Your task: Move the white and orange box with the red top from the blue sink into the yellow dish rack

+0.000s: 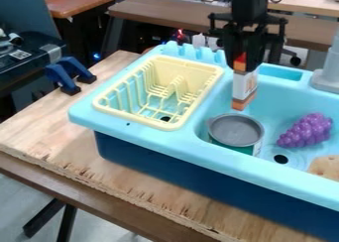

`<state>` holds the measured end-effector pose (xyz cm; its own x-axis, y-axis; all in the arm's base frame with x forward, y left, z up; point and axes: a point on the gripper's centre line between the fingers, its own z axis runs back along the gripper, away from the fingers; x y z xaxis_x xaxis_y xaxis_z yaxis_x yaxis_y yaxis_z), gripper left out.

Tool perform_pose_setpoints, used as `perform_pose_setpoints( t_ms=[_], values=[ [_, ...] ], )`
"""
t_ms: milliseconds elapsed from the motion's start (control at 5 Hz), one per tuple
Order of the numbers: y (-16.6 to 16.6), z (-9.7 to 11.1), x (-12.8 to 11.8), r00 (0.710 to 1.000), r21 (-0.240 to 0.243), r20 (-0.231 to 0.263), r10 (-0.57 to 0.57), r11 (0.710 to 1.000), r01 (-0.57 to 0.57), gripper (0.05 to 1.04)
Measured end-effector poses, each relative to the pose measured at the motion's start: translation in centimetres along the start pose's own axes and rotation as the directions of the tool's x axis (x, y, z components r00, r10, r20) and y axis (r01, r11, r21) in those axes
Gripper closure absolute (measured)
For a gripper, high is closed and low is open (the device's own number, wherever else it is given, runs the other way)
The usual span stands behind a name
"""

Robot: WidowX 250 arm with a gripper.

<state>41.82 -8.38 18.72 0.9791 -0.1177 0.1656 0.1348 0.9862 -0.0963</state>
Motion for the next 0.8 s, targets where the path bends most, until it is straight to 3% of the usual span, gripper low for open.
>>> perform_pose_setpoints(
  t_ms=[400, 800],
  values=[
    [0.7, 3.7, -1.8, 0.999, -0.001, 0.034, 0.030, 1.000, -0.030, 0.707],
    [2.1, 5.5, -4.6, 0.995, -0.002, 0.037, 0.095, 0.996, -0.095, 0.708]
  ],
)
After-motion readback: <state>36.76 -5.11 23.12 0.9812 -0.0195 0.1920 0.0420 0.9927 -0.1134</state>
